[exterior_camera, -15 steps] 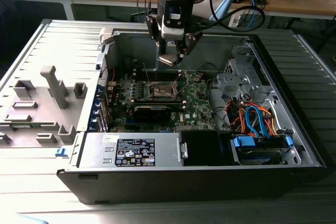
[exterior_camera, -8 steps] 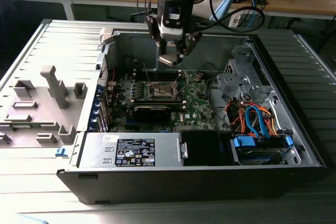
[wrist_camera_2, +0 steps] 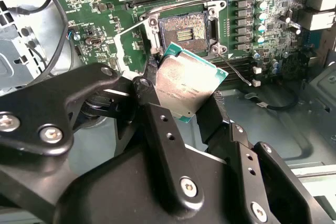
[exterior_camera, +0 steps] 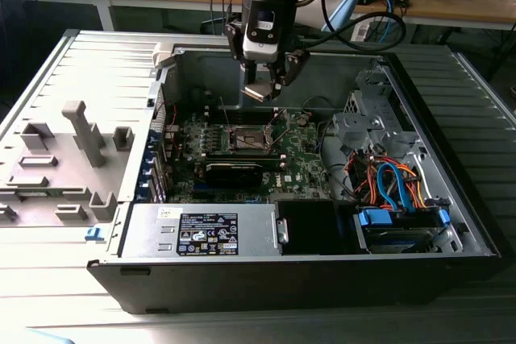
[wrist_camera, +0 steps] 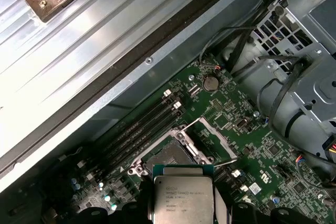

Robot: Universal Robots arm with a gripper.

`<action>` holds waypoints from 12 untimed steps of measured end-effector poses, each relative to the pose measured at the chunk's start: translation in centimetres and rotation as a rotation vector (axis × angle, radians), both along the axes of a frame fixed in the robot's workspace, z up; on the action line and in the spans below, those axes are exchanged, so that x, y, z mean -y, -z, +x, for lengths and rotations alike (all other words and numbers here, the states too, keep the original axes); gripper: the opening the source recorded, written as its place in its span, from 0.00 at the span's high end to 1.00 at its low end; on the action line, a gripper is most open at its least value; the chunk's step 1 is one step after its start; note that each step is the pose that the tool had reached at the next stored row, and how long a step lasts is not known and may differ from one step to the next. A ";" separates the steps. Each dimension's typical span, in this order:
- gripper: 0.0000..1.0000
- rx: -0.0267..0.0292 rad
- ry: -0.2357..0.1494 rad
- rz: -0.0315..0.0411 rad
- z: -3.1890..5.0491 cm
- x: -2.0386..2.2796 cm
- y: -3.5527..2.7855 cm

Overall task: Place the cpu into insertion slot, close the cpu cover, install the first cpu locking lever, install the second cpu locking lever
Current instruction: 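Place the cpu into insertion slot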

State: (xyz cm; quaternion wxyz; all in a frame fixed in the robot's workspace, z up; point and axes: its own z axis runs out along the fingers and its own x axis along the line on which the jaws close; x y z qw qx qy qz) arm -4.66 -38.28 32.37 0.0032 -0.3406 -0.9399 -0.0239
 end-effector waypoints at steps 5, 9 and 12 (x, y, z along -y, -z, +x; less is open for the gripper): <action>0.45 0.0000 0.018 0.0000 0.00 0.00 0.02; 0.45 0.0000 0.029 0.0000 0.01 0.00 0.03; 0.45 0.0000 0.034 0.0000 0.02 0.00 0.04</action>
